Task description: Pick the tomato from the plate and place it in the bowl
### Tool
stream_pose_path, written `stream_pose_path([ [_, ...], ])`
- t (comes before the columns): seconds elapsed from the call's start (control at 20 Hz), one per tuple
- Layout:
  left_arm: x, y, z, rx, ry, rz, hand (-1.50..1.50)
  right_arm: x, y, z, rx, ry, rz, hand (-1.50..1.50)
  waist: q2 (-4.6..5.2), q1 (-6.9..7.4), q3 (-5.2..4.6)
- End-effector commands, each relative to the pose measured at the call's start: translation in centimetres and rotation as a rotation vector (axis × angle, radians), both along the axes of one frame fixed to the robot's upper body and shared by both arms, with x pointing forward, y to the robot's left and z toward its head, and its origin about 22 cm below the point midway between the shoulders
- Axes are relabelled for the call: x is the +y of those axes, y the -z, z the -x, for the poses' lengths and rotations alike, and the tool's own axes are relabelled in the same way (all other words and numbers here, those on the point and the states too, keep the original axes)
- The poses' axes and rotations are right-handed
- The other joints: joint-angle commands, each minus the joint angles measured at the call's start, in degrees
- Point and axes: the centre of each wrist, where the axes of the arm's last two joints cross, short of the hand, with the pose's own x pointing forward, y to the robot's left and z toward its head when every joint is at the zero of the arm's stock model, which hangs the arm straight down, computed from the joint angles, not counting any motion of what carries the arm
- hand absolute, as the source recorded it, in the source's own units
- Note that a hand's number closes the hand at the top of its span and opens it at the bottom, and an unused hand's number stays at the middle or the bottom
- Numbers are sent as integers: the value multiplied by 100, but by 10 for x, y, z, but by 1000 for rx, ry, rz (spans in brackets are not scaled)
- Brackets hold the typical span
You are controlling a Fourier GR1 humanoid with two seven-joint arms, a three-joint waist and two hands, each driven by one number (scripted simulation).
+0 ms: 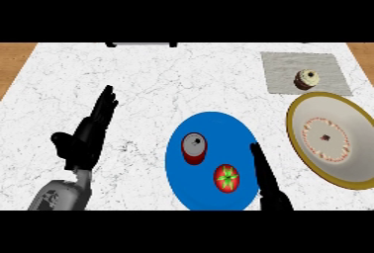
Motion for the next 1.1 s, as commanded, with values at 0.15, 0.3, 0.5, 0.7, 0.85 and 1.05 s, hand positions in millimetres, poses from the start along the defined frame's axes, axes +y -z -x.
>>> stream_pose_path([
  [0.15, -3, -6, 2, -8, 1, -9, 0, -5, 12, 22, -51, -18, -87, -150, -7, -12, 1],
  [0.3, -10, -6, 6, 0, 0, -6, 0, -2, 10, 1, -51, -8, -122, -150, -1, 9, 0],
  [0.5, 6, -1, 1, -5, -17, -6, 0, 2, 35, 10, -34, -12, -167, -150, 0, 2, 1],
  [0.7, 5, 13, 12, -12, 6, -8, 0, -1, 31, 6, -20, 16, -186, -150, 0, 1, -1],
  [0.85, 9, 15, 11, -5, 5, 0, 0, -14, 36, -16, -24, 10, -200, -150, 5, 12, -1],
  [1.05, -5, 2, -2, 5, 7, 12, 0, 0, 69, -2, -13, 16, -192, -150, 2, -5, 0],
])
